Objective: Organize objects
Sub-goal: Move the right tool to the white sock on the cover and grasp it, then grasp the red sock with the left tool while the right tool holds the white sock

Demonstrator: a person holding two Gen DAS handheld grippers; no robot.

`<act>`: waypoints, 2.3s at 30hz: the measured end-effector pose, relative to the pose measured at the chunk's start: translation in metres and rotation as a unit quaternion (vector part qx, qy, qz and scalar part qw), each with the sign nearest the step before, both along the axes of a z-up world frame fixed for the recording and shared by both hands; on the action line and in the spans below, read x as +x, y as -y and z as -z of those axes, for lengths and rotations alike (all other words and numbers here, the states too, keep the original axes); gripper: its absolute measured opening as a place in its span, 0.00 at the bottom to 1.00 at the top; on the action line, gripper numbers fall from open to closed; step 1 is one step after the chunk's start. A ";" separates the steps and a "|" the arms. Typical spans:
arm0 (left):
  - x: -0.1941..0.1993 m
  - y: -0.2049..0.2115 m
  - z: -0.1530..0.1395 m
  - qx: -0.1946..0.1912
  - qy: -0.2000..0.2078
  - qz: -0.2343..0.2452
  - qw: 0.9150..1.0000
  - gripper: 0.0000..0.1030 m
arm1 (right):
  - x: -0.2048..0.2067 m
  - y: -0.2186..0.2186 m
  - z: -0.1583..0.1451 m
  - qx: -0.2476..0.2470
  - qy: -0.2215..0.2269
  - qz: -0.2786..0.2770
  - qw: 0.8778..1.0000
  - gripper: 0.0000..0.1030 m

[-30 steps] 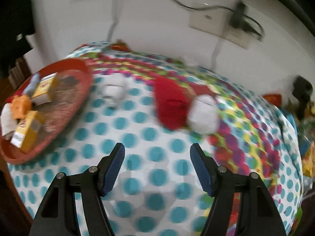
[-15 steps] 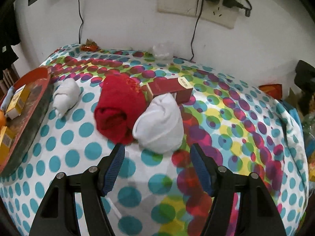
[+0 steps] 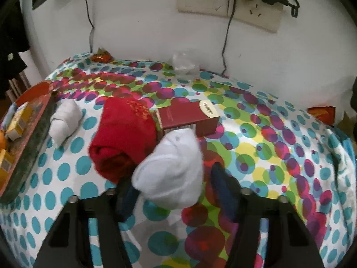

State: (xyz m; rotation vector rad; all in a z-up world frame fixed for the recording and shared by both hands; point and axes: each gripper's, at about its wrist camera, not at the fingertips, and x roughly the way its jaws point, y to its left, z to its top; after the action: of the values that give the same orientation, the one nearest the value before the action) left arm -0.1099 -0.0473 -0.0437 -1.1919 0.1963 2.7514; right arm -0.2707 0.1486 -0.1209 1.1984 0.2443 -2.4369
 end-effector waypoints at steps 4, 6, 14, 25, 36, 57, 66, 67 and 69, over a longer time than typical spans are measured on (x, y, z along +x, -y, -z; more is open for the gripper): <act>-0.027 -0.017 0.001 0.030 0.017 0.004 0.999 0.55 | 0.009 -0.010 -0.002 -0.025 0.006 -0.007 1.000 0.44; -0.039 -0.024 0.003 0.042 0.024 0.002 0.999 0.55 | 0.016 -0.017 -0.004 -0.033 0.008 -0.009 0.999 0.44; -0.088 -0.056 0.012 0.057 0.035 -0.018 0.998 0.55 | 0.055 -0.040 -0.008 -0.010 -0.023 -0.014 1.000 0.44; -0.146 -0.111 0.016 0.068 0.023 -0.010 0.997 0.55 | 0.056 -0.048 -0.003 -0.022 -0.007 -0.007 1.000 0.44; -0.175 -0.123 0.061 0.040 0.051 -0.016 0.998 0.55 | 0.054 -0.050 -0.001 -0.027 0.003 0.004 1.000 0.44; -0.174 -0.131 0.074 -0.001 0.028 -0.014 1.000 0.42 | 0.054 -0.043 0.001 -0.022 0.003 0.010 1.000 0.44; -0.170 -0.127 0.069 -0.003 0.018 -0.023 1.000 0.33 | 0.055 -0.040 0.002 -0.001 -0.003 0.012 1.000 0.44; -0.169 -0.129 0.069 -0.010 0.016 -0.021 1.000 0.33 | 0.055 -0.041 0.001 -0.001 -0.003 0.012 1.000 0.44; -0.165 -0.132 0.068 -0.022 0.009 -0.020 1.000 0.33 | 0.056 -0.041 0.001 -0.001 -0.003 0.013 1.000 0.44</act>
State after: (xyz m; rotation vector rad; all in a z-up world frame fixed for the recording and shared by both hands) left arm -0.2750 0.0846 -0.1115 -1.2440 0.2350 2.7845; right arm -0.2149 0.1893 -0.1219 1.2009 0.2289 -2.4621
